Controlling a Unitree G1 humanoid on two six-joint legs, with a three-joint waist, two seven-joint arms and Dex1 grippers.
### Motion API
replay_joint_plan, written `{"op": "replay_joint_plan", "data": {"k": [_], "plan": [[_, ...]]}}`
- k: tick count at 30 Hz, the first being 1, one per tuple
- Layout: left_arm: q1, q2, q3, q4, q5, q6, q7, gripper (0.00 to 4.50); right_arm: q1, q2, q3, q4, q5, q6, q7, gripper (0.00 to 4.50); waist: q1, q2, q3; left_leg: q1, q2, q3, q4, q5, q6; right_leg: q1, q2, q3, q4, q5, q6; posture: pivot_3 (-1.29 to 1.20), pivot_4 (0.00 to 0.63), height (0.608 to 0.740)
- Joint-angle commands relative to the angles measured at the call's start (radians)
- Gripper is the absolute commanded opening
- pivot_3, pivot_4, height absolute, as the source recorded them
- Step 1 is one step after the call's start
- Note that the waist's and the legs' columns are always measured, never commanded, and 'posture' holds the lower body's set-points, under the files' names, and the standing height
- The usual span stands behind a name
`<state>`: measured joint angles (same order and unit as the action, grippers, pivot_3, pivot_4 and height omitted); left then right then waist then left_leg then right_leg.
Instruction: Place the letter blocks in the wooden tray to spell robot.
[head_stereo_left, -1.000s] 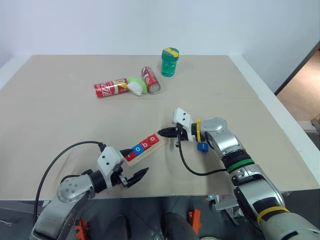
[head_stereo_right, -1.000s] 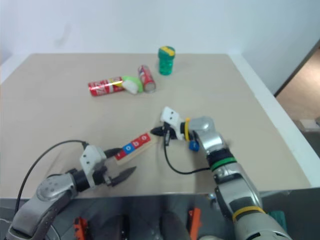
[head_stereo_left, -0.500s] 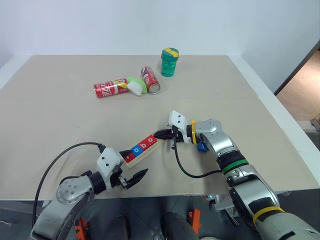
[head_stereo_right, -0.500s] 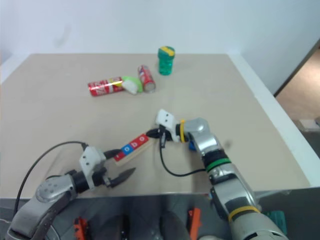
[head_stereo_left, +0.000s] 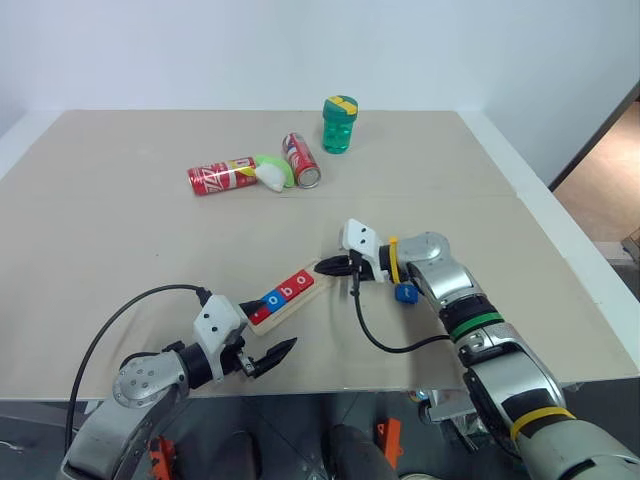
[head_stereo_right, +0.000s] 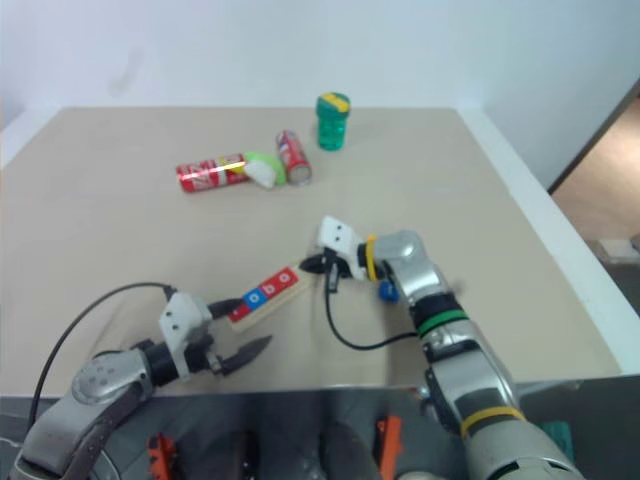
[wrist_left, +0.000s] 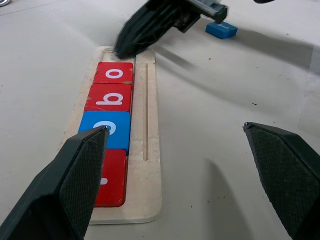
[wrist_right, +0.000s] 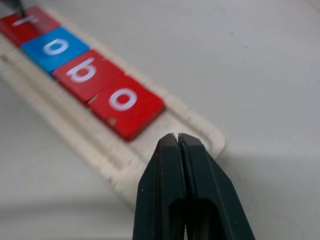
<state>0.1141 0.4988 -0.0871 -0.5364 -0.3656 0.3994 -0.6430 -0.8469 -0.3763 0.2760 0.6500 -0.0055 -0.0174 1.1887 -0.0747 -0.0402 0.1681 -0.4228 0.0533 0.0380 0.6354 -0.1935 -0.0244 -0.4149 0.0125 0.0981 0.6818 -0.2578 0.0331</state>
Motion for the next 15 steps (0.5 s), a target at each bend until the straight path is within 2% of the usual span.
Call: {"op": "replay_joint_plan", "data": {"k": [1, 9, 15], "plan": [[-0.010, 0.010, 0.010, -0.037, -0.010, -0.009, -0.009, 4.50, 0.030, -0.026, 0.013, -0.093, 0.003, 0.035, 0.042, 0.03, 0.000, 0.000, 0.000, 0.000, 0.000, 0.000, 0.000, 0.000, 0.000, 0.000, 0.000, 0.000, 0.000, 0.000, 0.000, 0.00, 0.150, 0.740], [-0.027, 0.011, 0.002, -0.022, -0.002, -0.013, -0.019, 4.50, 0.089, -0.056, 0.028, -0.232, 0.007, 0.112, 0.073, 0.03, 0.000, 0.000, 0.000, 0.001, 0.000, 0.000, 0.000, 0.000, 0.000, 0.000, 0.000, 0.000, 0.000, 0.000, 0.000, 0.00, 0.150, 0.740], [-0.028, 0.007, -0.001, -0.020, 0.003, -0.014, -0.021, 4.50, 0.032, -0.028, -0.004, -0.204, 0.028, 0.128, 0.020, 0.03, 0.000, 0.000, 0.000, 0.001, 0.001, 0.000, 0.000, 0.000, 0.000, 0.000, 0.001, 0.000, 0.000, 0.000, 0.001, 0.00, 0.150, 0.740]]}}
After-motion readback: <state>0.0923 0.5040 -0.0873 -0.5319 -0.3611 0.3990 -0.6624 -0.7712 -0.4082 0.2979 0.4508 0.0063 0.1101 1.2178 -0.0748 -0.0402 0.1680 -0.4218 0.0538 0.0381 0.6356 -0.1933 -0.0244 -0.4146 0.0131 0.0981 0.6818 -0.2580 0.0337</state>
